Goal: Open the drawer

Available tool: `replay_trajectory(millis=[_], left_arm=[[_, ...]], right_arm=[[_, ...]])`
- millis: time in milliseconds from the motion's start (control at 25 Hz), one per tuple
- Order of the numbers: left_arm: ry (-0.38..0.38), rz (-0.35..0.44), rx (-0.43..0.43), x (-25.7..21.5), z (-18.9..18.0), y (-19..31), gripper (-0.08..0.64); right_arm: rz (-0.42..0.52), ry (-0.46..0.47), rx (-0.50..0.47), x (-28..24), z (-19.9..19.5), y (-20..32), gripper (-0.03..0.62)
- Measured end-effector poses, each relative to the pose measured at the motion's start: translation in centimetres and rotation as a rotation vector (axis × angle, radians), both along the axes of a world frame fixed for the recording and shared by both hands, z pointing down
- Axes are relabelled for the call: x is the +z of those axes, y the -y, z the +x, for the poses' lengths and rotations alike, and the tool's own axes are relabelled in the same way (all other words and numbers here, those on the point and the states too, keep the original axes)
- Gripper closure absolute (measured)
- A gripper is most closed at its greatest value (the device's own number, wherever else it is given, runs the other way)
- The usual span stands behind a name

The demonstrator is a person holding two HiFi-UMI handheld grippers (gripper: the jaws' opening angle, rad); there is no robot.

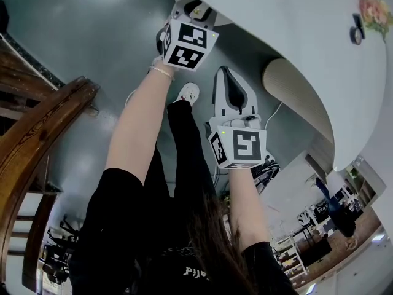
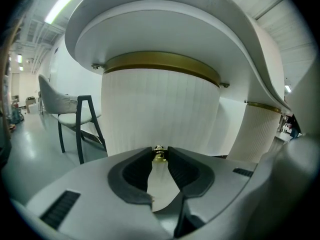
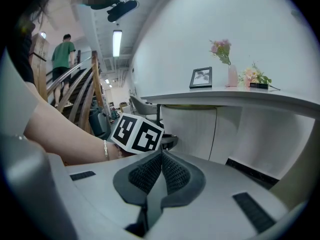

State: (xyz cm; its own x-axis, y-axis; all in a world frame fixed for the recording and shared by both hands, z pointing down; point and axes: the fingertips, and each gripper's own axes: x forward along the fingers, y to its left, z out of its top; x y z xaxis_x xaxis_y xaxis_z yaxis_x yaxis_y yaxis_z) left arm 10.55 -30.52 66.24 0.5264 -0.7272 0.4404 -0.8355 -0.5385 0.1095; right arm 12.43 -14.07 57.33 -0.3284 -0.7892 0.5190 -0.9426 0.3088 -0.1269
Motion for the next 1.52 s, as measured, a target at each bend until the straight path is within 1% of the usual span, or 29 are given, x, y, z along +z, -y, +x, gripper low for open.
replay_trajectory(millis=[120, 280, 360, 480, 600, 840, 1080, 1240, 1360, 1520], left_arm=[[-0.011, 0.002, -0.013, 0.2, -0.8, -1.2, 0.448], [0.02, 0.005, 0.033, 0.0, -2.1, -3.2, 0.447], [0.025, -0.003, 0.032, 0.1, -2.4, -3.9, 0.446], [0.024, -0.011, 0.015, 0.1, -2.8, -4.3, 0.446], [0.032, -0.013, 0.025, -0.1, -2.8, -4.6, 0.446], [0.035, -0.044, 0.034, -0.1, -3.6, -5.7, 0.446], [0.085, -0.075, 0.061, -0.1, -4.1, -6.5, 0.445], [0.082, -0.096, 0.049, 0.0, -4.4, -7.1, 0.445], [0.087, -0.092, 0.06, -0.1, -4.7, -7.5, 0.446], [0.088, -0.104, 0.054, -0.1, -4.9, -8.0, 0.445]], right_arm=[[0.005, 0.012, 0.002, -0.2, -0.1, 0.2, 0.566], [0.008, 0.019, 0.002, -0.6, -0.3, 0.3, 0.566], [0.009, 0.021, 0.004, -0.8, -0.5, 0.3, 0.566], [0.007, 0.03, -0.001, -0.9, -1.1, 0.0, 0.566], [-0.001, 0.03, -0.007, -0.9, -1.1, -0.2, 0.566], [-0.022, 0.052, 0.021, -0.9, -0.9, -0.8, 0.566], [-0.037, 0.073, 0.04, -1.2, -0.4, -1.1, 0.566], [-0.053, 0.068, 0.042, -1.1, -0.5, -1.5, 0.566], [-0.061, 0.068, 0.041, -1.1, -0.5, -1.8, 0.566], [-0.067, 0.069, 0.05, -1.2, -0.1, -2.1, 0.566]])
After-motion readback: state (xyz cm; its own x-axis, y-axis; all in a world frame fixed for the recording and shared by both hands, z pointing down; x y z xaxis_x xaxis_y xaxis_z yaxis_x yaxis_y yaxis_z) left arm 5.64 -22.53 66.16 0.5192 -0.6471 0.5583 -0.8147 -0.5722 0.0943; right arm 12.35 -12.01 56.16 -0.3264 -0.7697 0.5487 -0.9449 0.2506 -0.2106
